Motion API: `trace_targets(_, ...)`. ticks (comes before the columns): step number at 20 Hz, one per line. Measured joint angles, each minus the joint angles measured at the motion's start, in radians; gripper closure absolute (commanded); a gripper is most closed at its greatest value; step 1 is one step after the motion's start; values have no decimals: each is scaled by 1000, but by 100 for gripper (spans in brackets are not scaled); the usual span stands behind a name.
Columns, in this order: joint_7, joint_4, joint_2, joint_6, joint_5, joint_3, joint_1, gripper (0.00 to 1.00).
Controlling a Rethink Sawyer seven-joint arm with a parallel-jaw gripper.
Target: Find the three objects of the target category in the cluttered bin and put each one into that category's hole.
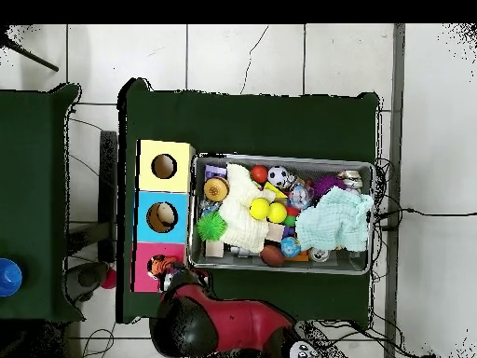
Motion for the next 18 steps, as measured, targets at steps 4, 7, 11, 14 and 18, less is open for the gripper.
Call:
trace_targets(4,0,0,0,0,0,22,-20,100)
trace_targets(7,0,0,2,0,0,41,-34,100)
trace_targets(11,0,0,13,0,0,69,-46,100)
trace_targets(14,0,1,22,0,0,85,-52,100)
trace_targets(18,0,2,33,0,0,99,-55,100)
